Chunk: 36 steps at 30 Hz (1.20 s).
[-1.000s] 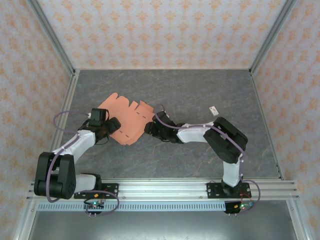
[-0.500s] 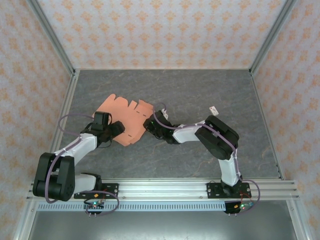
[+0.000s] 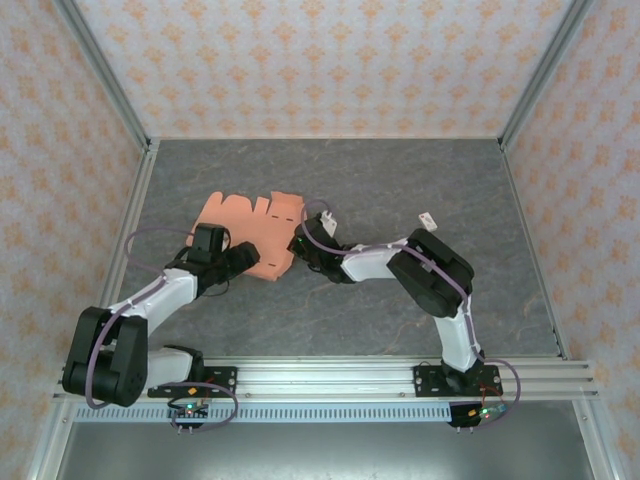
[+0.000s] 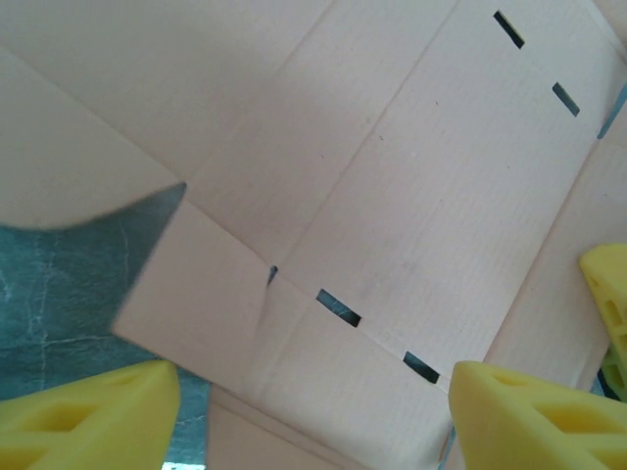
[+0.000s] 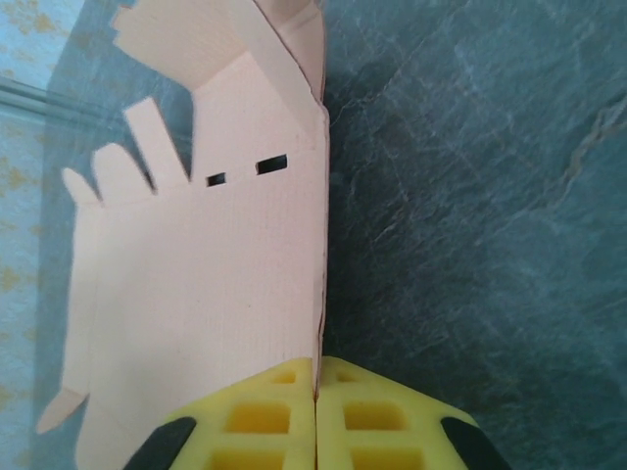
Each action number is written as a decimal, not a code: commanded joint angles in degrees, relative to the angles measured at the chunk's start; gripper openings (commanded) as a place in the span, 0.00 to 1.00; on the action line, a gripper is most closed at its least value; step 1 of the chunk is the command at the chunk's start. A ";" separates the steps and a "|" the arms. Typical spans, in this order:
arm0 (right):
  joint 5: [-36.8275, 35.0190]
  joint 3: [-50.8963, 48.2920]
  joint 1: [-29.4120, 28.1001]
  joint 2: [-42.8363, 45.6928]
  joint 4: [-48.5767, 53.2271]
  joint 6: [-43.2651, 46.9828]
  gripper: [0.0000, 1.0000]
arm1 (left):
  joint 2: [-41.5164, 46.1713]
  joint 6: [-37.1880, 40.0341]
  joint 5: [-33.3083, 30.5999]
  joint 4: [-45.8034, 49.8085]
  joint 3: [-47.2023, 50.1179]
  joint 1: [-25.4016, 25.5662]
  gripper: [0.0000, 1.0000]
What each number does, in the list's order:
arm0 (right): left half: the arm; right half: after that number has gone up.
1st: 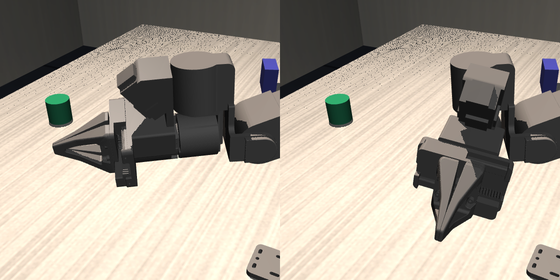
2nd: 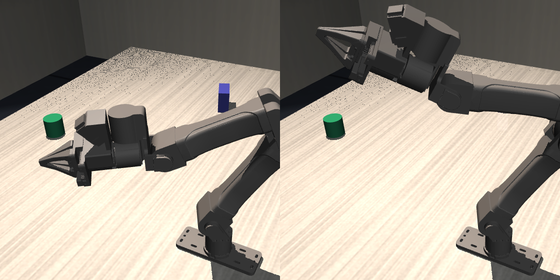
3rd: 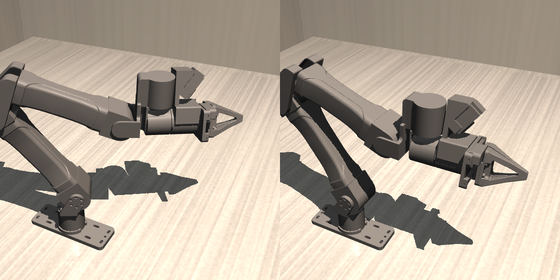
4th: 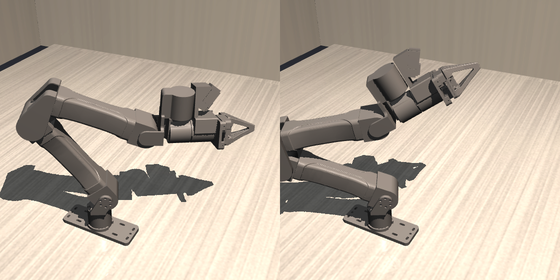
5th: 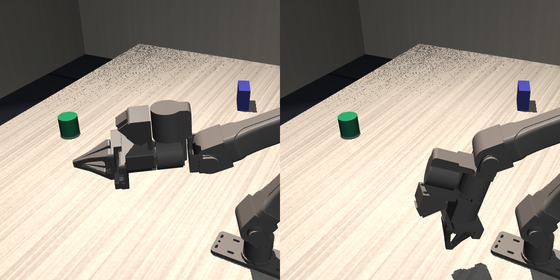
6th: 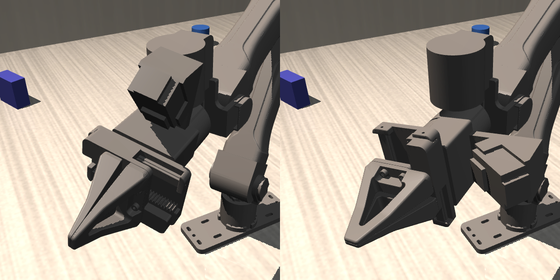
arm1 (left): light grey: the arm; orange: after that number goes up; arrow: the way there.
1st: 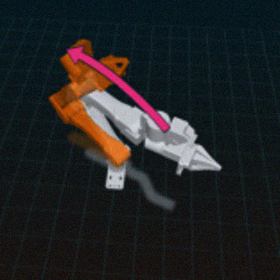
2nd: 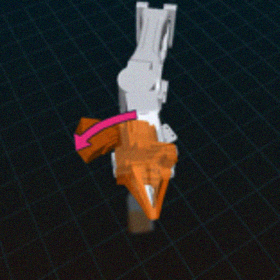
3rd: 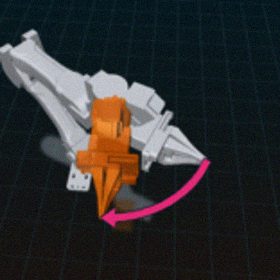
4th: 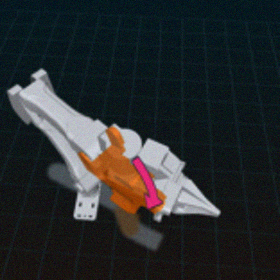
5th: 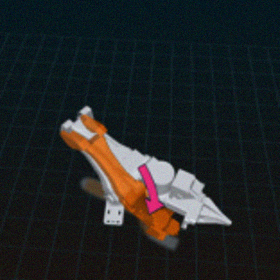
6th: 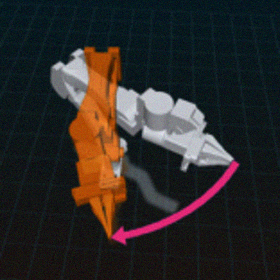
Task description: Fold the paper box
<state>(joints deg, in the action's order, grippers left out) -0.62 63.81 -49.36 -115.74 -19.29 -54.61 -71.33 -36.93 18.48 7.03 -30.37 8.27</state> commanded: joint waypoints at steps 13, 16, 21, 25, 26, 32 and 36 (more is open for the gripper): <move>30.13 13.67 22.38 13.37 50.13 49.36 0.00 | 23.05 4.45 -5.73 8.82 -4.06 0.67 0.81; 35.79 15.77 26.78 14.33 56.45 56.09 0.00 | 21.73 4.27 -6.21 7.31 -5.53 0.71 0.81; 36.52 24.25 30.07 10.28 65.32 63.92 0.00 | 15.60 2.73 -3.09 3.30 -8.43 2.57 0.80; 32.32 34.37 30.08 3.61 71.54 67.11 0.00 | 10.30 5.42 -3.37 3.85 -12.15 6.50 0.79; 31.33 36.81 30.03 1.77 72.73 67.39 0.00 | 8.73 5.97 -3.56 4.18 -13.30 7.60 0.79; 34.80 42.09 29.92 -4.34 73.42 68.06 0.00 | -1.37 9.42 -2.38 3.49 -18.19 14.28 0.77; 35.49 44.86 29.53 -7.78 74.26 68.70 0.00 | -7.89 9.68 -0.55 0.66 -20.40 17.84 0.74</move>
<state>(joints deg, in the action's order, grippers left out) 33.65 105.16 -19.35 -121.67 51.75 12.14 -76.44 -29.19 16.29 10.20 -48.64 24.40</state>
